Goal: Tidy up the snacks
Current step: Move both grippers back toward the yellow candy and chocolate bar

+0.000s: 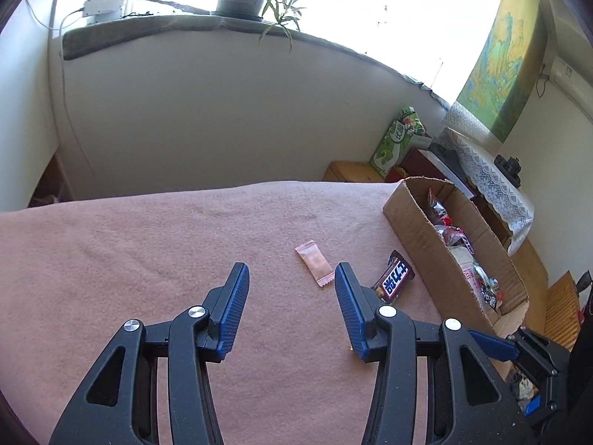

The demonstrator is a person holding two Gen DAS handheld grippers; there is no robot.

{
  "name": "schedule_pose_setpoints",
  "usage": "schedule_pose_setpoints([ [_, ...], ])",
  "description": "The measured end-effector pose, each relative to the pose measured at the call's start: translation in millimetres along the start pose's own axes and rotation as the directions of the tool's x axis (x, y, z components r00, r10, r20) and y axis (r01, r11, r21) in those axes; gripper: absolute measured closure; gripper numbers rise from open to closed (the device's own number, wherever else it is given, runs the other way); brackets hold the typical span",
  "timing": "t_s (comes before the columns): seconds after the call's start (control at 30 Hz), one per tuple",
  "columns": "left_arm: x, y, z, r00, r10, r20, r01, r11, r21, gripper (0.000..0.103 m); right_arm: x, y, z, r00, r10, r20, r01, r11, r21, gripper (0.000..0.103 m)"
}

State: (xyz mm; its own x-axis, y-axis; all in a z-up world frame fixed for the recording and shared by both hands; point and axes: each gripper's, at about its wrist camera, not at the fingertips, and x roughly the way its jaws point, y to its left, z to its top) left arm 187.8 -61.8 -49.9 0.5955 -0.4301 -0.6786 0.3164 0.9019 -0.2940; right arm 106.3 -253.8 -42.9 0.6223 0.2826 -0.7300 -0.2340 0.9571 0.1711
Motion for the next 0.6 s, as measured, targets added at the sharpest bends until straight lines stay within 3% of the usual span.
schedule_pose_setpoints([
  [0.1,6,1,1,1.000,-0.009,-0.012,0.009,1.000,0.007,0.057,19,5,-4,0.999,0.011,-0.040,-0.010,1.000,0.021,0.043],
  [0.23,16,2,3,0.999,-0.016,-0.029,0.017,1.000,0.021,0.060,36,0,-7,0.996,-0.076,-0.034,0.079,0.994,0.081,0.047],
  [0.3,21,2,5,0.999,-0.022,-0.038,0.024,0.999,0.028,0.062,42,-8,-8,0.996,-0.081,-0.042,0.086,0.985,0.150,0.057],
  [0.6,55,-10,9,0.994,-0.054,-0.099,0.062,0.994,0.085,0.065,63,-13,-10,0.982,-0.180,-0.052,0.187,0.954,0.233,0.066],
])
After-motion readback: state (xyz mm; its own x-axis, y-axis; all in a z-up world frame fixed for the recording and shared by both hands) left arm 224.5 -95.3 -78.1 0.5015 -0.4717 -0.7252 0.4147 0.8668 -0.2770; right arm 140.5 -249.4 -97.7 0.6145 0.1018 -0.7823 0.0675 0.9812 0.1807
